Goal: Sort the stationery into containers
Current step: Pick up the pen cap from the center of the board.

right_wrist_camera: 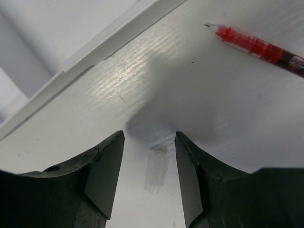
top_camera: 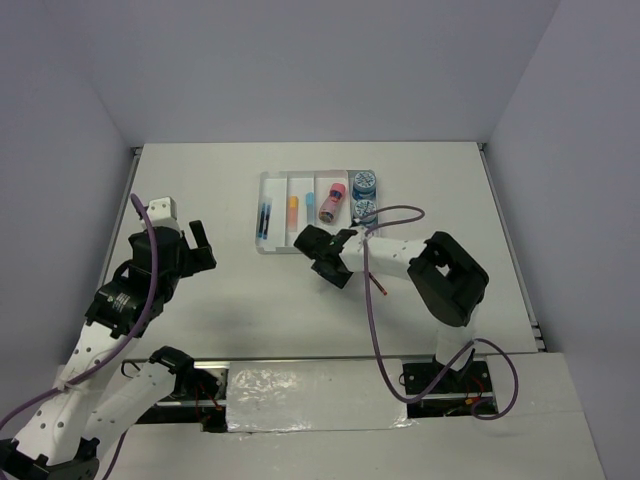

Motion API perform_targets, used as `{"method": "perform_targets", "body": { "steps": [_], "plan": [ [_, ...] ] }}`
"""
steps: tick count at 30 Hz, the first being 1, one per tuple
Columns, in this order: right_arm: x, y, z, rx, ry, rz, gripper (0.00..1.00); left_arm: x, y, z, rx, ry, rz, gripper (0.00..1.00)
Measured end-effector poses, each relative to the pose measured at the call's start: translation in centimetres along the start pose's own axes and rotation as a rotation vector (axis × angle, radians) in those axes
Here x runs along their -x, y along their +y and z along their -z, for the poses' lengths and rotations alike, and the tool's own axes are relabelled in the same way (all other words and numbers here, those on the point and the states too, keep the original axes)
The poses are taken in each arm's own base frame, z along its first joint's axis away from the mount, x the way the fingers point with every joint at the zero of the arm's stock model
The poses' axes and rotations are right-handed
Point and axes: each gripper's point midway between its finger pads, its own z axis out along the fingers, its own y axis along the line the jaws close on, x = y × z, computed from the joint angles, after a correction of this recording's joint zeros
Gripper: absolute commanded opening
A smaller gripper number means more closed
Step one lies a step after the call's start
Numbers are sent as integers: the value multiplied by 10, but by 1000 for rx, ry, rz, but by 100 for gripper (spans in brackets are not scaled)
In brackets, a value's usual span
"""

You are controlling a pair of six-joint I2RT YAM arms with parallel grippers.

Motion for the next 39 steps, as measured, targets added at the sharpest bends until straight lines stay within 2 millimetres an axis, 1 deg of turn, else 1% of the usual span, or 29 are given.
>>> {"method": "perform_targets", "body": {
  "steps": [3, 6, 8, 18, 21, 22, 23, 24, 25, 27, 29, 30, 31, 34, 37, 39],
  "plan": [
    [-2, -6, 2, -21, -12, 29, 56, 0, 0, 0, 2, -1, 0, 99],
    [-8, -16, 6, -55, -13, 53, 55, 0, 1, 0, 3, -1, 0, 99],
    [-12, -17, 7, -65, -8, 63, 55, 0, 1, 0, 3, -1, 0, 99],
    [-25, -7, 10, -110, -9, 62, 54, 0, 1, 0, 3, -2, 0, 99],
    [-27, -6, 10, -122, -7, 47, 49, 0, 1, 0, 3, -2, 0, 99],
    [-28, -6, 10, -126, -7, 43, 44, 0, 1, 0, 3, -2, 0, 99],
    [-29, -6, 10, -130, -8, 41, 43, 0, 1, 0, 3, -2, 0, 100],
    [-29, -7, 10, -134, -8, 40, 40, 0, 1, 0, 3, -2, 0, 99],
    [-30, -7, 10, -136, -8, 40, 27, 0, 1, 0, 3, -2, 0, 99],
    [-32, -7, 11, -140, -3, 36, 16, 0, 1, 0, 3, -3, 1, 99],
    [-33, -6, 11, -140, 0, 25, 13, 0, 1, 0, 3, -3, 1, 99],
    [-33, -6, 11, -137, 2, 21, 5, 0, 1, 0, 3, -3, 1, 99],
    [-34, -5, 10, -134, 3, 20, 0, 0, 1, 0, 3, -3, 1, 99],
    [-35, -1, 10, -93, 10, 24, 0, 0, 1, 0, 3, -3, 1, 99],
    [-38, 10, 11, 49, 33, 41, 0, 0, 0, 0, 2, -2, 0, 99],
    [-37, 13, 13, 146, 46, 61, 0, 0, 0, 0, -2, -1, 0, 99]
  ]
}}
